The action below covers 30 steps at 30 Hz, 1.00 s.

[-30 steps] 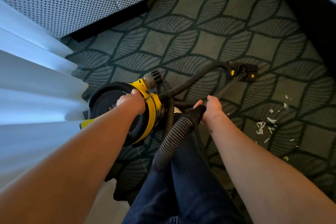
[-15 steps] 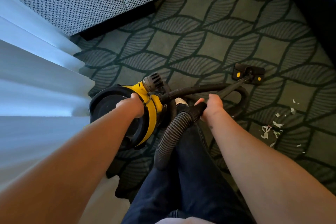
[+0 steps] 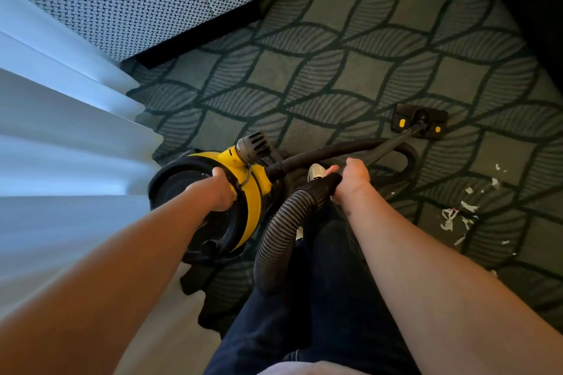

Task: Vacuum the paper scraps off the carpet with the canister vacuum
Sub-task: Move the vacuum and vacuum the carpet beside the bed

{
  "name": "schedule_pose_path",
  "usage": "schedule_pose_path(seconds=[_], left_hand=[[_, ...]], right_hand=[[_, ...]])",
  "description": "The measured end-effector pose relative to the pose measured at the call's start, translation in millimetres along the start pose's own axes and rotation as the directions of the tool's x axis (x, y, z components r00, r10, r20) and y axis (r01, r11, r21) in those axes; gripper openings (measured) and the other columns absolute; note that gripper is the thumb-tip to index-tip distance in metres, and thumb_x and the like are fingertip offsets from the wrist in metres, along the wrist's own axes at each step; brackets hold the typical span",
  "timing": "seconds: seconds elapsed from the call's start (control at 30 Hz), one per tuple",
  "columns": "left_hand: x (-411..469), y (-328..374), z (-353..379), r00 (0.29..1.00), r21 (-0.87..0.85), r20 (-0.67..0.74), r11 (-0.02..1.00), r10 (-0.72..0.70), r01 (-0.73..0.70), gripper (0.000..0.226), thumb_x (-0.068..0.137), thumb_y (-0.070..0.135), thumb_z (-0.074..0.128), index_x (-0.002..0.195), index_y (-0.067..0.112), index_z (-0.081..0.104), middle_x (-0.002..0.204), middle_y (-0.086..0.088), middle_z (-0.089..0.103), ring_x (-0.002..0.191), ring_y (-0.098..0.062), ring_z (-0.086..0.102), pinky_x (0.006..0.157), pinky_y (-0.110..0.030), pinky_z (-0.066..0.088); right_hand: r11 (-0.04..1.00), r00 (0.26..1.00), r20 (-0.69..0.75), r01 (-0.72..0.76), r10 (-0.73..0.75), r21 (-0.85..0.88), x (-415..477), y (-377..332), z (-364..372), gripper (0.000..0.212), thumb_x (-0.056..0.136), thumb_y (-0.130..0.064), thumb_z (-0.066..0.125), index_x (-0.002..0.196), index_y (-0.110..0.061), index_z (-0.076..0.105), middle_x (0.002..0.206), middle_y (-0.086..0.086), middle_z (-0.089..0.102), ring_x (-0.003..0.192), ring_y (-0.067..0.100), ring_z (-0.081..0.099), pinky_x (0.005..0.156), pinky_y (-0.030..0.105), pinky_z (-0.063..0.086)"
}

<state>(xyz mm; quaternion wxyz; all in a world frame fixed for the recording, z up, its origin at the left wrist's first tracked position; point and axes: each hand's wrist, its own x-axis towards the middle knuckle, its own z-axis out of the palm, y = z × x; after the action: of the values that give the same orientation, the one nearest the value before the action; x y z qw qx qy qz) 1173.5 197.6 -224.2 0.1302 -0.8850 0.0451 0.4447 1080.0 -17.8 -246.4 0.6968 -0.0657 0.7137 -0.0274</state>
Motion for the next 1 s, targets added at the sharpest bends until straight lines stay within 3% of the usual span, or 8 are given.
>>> schedule_pose_path(seconds=[0.1, 0.2, 0.37, 0.57, 0.7, 0.83, 0.93, 1.0], left_hand=[[2.8, -12.2, 2.5, 0.996, -0.06, -0.045, 0.995, 0.081, -0.084, 0.071, 0.095, 0.05, 0.045, 0.143, 0.005, 0.018, 0.133, -0.02, 0.054, 0.114, -0.039, 0.057, 0.088, -0.045, 0.046], [5.9, -16.2, -8.8, 0.986, -0.082, -0.097, 0.986, 0.138, -0.147, 0.063, 0.095, 0.053, 0.045, 0.132, 0.006, 0.028, 0.124, -0.019, 0.058, 0.108, -0.037, 0.059, 0.081, -0.043, 0.046], [9.6, -23.0, -44.0, 0.972, -0.001, -0.103, 0.977, 0.21, -0.211, 0.062, 0.093, 0.056, 0.047, 0.125, 0.004, 0.032, 0.13, -0.023, 0.055, 0.116, -0.038, 0.054, 0.093, -0.046, 0.044], [4.2, -29.2, -50.1, 0.969, 0.125, 0.022, 0.961, 0.244, -0.245, 0.066, 0.095, 0.054, 0.046, 0.134, 0.004, 0.026, 0.135, -0.02, 0.051, 0.117, -0.036, 0.052, 0.088, -0.042, 0.04], [8.9, -28.3, -38.9, 0.975, 0.145, 0.018, 0.964, 0.223, -0.224, 0.058, 0.097, 0.051, 0.044, 0.128, 0.005, 0.029, 0.131, -0.018, 0.055, 0.115, -0.036, 0.055, 0.089, -0.045, 0.044], [17.1, -21.8, -25.3, 0.986, 0.129, -0.026, 0.979, 0.163, -0.158, 0.059, 0.096, 0.052, 0.044, 0.128, 0.004, 0.03, 0.129, -0.019, 0.057, 0.116, -0.036, 0.056, 0.085, -0.046, 0.045], [21.5, -11.1, -14.1, 0.99, 0.094, -0.012, 0.985, 0.144, -0.142, 0.06, 0.097, 0.05, 0.046, 0.13, 0.003, 0.029, 0.128, -0.017, 0.058, 0.116, -0.035, 0.057, 0.084, -0.045, 0.047], [22.3, -0.2, -12.9, 0.99, 0.097, -0.011, 0.985, 0.142, -0.141, 0.062, 0.097, 0.048, 0.046, 0.135, 0.002, 0.027, 0.129, -0.015, 0.059, 0.116, -0.035, 0.057, 0.085, -0.046, 0.048]], right_hand=[[1.0, 0.999, 0.029, 0.016, -0.015, -0.022, 2.3, 1.1, -0.5, 0.026, 0.095, -0.025, 0.053, 0.114, -0.008, 0.049, 0.089, 0.014, 0.053, 0.075, 0.019, 0.057, 0.07, 0.028, 0.054], [1.0, 0.999, 0.021, 0.027, -0.027, -0.005, 2.4, -1.4, 2.3, 0.024, 0.095, -0.026, 0.054, 0.11, -0.009, 0.049, 0.094, 0.015, 0.053, 0.076, 0.019, 0.058, 0.064, 0.025, 0.053], [1.0, 1.0, 0.017, 0.019, -0.02, 0.011, -0.1, -8.9, 3.0, 0.024, 0.096, -0.024, 0.054, 0.111, -0.006, 0.049, 0.094, 0.013, 0.052, 0.065, 0.016, 0.052, 0.043, 0.02, 0.046], [1.0, 1.0, 0.018, -0.009, 0.008, 0.024, 8.5, -15.4, 2.2, 0.036, 0.094, -0.024, 0.058, 0.124, -0.005, 0.053, 0.102, 0.012, 0.056, 0.061, 0.015, 0.051, 0.037, 0.017, 0.043], [1.0, 1.0, 0.026, -0.011, 0.011, -0.006, 14.3, -12.5, 11.8, 0.037, 0.092, -0.027, 0.058, 0.122, -0.006, 0.053, 0.099, 0.013, 0.056, 0.059, 0.016, 0.052, 0.037, 0.02, 0.045], [0.998, 1.0, 0.028, -0.005, 0.006, -0.064, 19.2, -6.0, 12.5, 0.038, 0.09, -0.031, 0.057, 0.119, -0.006, 0.056, 0.096, 0.01, 0.06, 0.059, 0.016, 0.057, 0.046, 0.024, 0.049], [0.999, 1.0, 0.014, -0.004, 0.005, -0.046, 24.9, -3.8, 8.3, 0.041, 0.09, -0.033, 0.058, 0.118, -0.004, 0.055, 0.093, 0.007, 0.061, 0.081, 0.018, 0.066, 0.081, 0.036, 0.058], [1.0, 1.0, 0.011, -0.001, 0.001, 0.003, 30.3, -3.8, 7.3, 0.043, 0.092, -0.031, 0.058, 0.123, -0.002, 0.052, 0.083, 0.007, 0.058, 0.072, 0.017, 0.06, 0.095, 0.038, 0.051]])
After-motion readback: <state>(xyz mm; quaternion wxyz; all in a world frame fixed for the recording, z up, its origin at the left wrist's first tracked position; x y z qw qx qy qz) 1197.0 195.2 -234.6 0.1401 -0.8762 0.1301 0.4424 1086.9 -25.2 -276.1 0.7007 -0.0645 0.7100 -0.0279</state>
